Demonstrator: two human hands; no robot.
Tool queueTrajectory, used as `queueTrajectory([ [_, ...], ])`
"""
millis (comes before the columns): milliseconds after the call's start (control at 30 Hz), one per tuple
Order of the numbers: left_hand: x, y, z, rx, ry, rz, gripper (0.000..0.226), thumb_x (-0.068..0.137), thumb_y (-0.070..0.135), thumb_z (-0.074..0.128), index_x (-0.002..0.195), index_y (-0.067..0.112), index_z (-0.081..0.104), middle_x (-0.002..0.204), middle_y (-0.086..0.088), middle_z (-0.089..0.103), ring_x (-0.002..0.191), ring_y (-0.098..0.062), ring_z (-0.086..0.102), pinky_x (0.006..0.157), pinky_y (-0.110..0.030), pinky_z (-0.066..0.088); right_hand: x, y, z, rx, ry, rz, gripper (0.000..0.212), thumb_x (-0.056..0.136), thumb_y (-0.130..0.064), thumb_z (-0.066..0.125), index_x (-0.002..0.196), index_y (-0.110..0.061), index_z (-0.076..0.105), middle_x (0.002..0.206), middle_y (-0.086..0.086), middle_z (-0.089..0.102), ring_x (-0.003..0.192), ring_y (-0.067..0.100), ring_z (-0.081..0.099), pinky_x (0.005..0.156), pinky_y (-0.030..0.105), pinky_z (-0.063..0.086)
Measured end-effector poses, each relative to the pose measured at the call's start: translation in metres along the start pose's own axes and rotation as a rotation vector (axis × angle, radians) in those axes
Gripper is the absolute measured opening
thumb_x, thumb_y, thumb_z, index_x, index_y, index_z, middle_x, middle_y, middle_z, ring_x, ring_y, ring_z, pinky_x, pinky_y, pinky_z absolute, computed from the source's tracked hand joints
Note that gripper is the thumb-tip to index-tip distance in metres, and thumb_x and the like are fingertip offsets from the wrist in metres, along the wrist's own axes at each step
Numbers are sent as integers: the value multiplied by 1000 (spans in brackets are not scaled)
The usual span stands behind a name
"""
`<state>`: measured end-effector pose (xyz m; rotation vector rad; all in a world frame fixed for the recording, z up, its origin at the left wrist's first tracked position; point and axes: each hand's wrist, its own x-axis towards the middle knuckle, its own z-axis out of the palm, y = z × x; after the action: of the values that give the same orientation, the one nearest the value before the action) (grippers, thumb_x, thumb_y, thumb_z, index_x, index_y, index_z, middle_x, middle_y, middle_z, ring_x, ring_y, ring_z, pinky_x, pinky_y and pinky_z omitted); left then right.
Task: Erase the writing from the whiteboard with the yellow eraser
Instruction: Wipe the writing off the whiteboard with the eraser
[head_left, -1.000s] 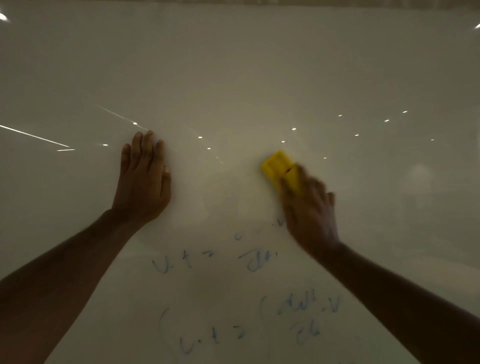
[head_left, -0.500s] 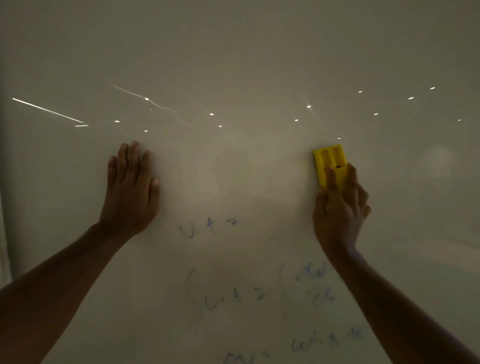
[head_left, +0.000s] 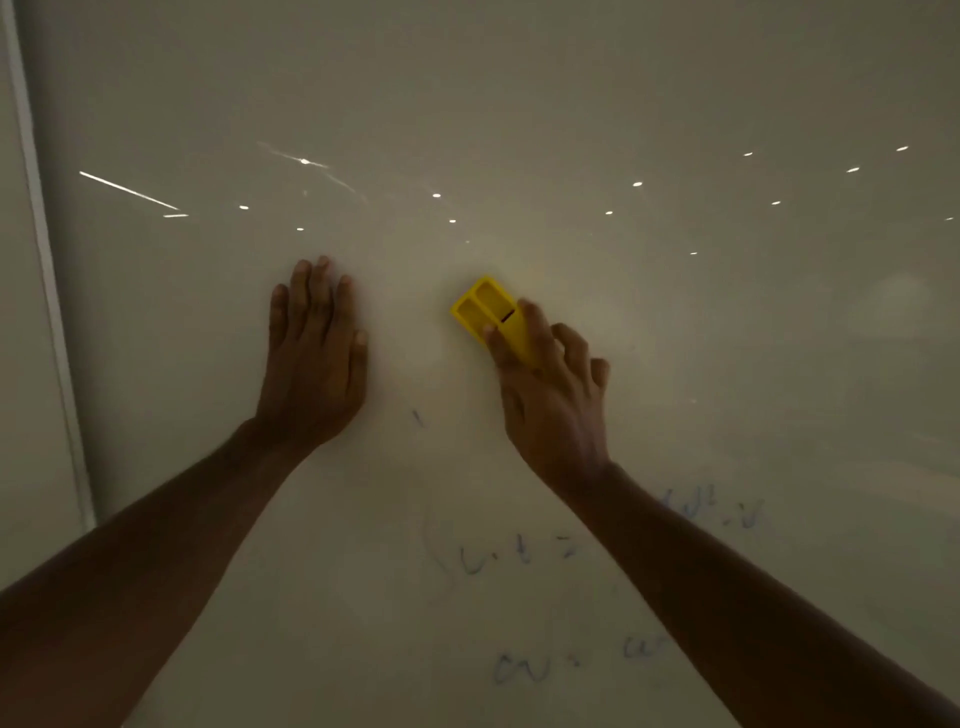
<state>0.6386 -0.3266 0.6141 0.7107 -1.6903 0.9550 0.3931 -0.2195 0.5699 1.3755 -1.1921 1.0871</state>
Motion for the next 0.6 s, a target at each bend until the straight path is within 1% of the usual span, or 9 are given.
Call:
queueTrajectory([
  [67, -2, -2, -1, -3, -10, 8, 56, 106, 21, 33, 155, -6, 31, 164, -32, 25, 155, -49, 19, 127, -61, 14, -8, -12, 5, 4, 13, 20, 57, 94, -22, 59, 146, -41, 47, 158, 6, 39, 123, 34, 44, 81, 39, 32],
  [133, -4, -2, -2, -13, -16, 4, 57, 105, 19, 35, 155, -6, 31, 165, -32, 24, 155, -50, 18, 128, -61, 13, -48, -27, 14, 14, -99, -192, 62, 91, -17, 59, 147, -40, 47, 159, 5, 40, 125, 34, 43, 84, 41, 35],
  [233, -6, 0, -3, -35, -14, -5, 56, 104, 17, 36, 155, -7, 31, 165, -32, 24, 155, -51, 18, 128, -62, 13, -133, -32, 14, 92, -330, -597, 48, 101, -21, 48, 146, -39, 50, 157, 0, 44, 127, 31, 51, 90, 41, 47],
  [267, -6, 1, -3, -40, -13, -7, 56, 104, 16, 37, 155, -8, 31, 164, -33, 24, 154, -51, 18, 127, -63, 13, -152, -30, 12, 111, -370, -681, 41, 105, -23, 46, 143, -38, 53, 154, -1, 47, 126, 31, 54, 90, 42, 50],
  [333, -7, 2, -3, -43, -12, -10, 56, 104, 15, 38, 155, -8, 31, 164, -33, 24, 154, -52, 18, 127, -64, 14, -162, -27, 8, 140, -389, -750, 35, 108, -27, 41, 137, -37, 59, 150, -1, 52, 122, 31, 57, 90, 41, 52],
  [400, -6, 2, -3, -41, -8, -9, 55, 104, 14, 38, 154, -9, 32, 164, -33, 25, 154, -53, 19, 127, -64, 14, -139, -25, 9, 130, -331, -738, 36, 105, -25, 45, 135, -37, 62, 148, 1, 55, 121, 30, 54, 88, 38, 51],
  [467, -7, 2, -2, -44, -5, -7, 55, 104, 15, 38, 154, -8, 32, 164, -33, 25, 154, -52, 19, 127, -63, 13, -95, -21, 10, 69, -250, -621, 47, 93, -22, 62, 137, -37, 60, 148, 4, 55, 123, 31, 47, 86, 39, 49],
  [533, -8, 1, -2, -45, -3, -6, 55, 105, 16, 37, 154, -8, 32, 164, -33, 25, 154, -52, 19, 127, -62, 13, -45, -13, 7, 3, -174, -359, 56, 91, -22, 66, 143, -39, 53, 154, 6, 47, 125, 33, 44, 86, 43, 44],
  [600, -10, 1, -1, -36, 0, 4, 54, 107, 17, 36, 154, -8, 32, 164, -34, 25, 154, -52, 19, 127, -63, 14, -10, -7, 1, -31, -86, -104, 52, 96, -27, 58, 145, -41, 47, 158, 5, 40, 124, 35, 44, 83, 41, 37],
])
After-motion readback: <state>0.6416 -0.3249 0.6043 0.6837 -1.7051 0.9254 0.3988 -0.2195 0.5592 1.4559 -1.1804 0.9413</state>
